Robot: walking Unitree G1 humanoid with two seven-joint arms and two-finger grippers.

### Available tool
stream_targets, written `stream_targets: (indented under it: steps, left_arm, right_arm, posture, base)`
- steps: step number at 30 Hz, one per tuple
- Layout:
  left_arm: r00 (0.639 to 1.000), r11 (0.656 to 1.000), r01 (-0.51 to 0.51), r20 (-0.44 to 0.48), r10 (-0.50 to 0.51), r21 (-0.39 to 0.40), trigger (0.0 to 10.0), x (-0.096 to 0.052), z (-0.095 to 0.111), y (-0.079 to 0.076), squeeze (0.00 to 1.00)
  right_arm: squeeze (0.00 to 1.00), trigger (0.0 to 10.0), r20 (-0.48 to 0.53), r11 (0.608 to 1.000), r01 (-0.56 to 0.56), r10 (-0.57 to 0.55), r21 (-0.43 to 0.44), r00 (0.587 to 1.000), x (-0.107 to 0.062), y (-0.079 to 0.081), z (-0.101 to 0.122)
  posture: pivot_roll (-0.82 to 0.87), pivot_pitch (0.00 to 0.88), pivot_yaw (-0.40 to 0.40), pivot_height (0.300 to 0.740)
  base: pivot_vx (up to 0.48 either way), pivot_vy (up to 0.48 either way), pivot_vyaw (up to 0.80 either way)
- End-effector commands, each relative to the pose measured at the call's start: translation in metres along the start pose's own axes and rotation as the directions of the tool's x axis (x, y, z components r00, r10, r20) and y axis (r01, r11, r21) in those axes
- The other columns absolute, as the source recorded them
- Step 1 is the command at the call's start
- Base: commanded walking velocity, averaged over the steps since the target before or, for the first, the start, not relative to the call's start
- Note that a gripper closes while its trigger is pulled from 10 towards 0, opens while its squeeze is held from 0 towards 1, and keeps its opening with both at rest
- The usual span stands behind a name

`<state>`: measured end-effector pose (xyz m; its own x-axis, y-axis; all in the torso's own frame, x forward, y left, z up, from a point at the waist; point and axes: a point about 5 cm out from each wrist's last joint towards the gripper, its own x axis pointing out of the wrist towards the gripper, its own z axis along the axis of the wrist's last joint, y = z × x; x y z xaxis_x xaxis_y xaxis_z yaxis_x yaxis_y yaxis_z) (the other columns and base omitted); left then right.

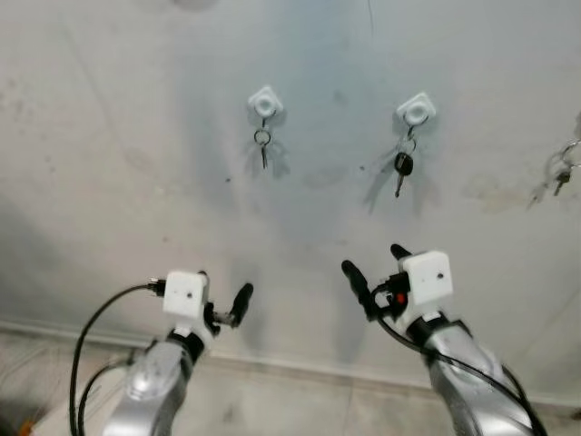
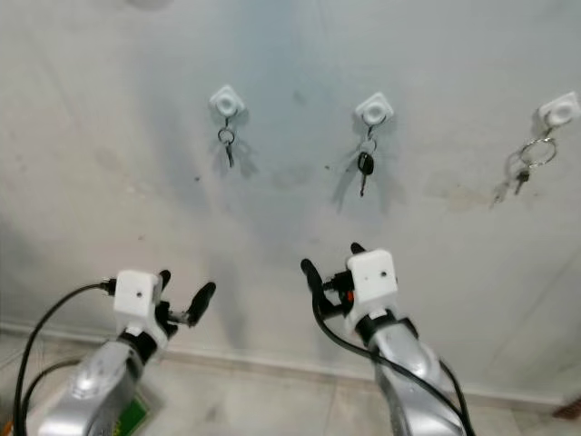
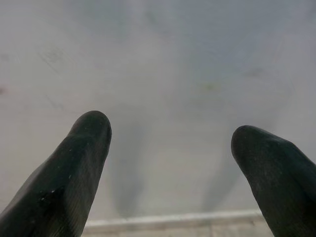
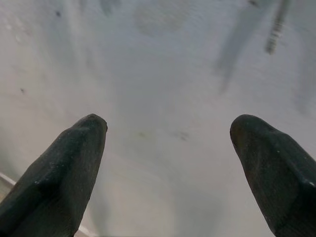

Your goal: Hang keys on a hook

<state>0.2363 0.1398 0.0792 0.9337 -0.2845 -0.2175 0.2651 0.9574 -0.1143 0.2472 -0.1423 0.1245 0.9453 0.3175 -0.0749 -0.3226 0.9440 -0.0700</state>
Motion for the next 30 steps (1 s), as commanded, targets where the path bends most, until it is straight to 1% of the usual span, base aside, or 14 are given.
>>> stream_targets:
  steps: [1, 8, 30]
  left_arm:
    - [1.000, 1.000, -0.011, 0.001, 0.011, 0.019, 10.0, 0.0008, 0.0028, 0.0050, 0.00]
    - [1.000, 1.000, -0.014, 0.004, 0.014, 0.021, 10.0, 0.0025, 0.0038, 0.0055, 0.00]
    - [1.000, 1.000, -0.004, 0.003, 0.004, 0.022, 10.0, 0.0036, 0.0040, 0.0040, 0.00]
  right_arm:
    - [0.00, 10.0, 0.003, 1.000, -0.005, 0.005, 0.007, 1.000, 0.0016, 0.0016, 0.0003]
    - [0.00, 10.0, 0.012, 1.000, -0.009, 0.009, 0.005, 1.000, 0.0050, 0.0024, 0.0017]
    - [0.00, 10.0, 0.012, 1.000, -0.009, 0.009, 0.001, 1.000, 0.0066, 0.0024, 0.0006]
  posture:
    - [-0.04, 0.000, 0.085, 0.740]
    - [-0.03, 0.000, 0.083, 0.740]
    - [-0.04, 0.000, 0.083, 0.740]
  base:
    - [-0.251, 0.000, 0.00]
    - [-0.253, 0.000, 0.00]
    - [-0.250, 0.000, 0.00]
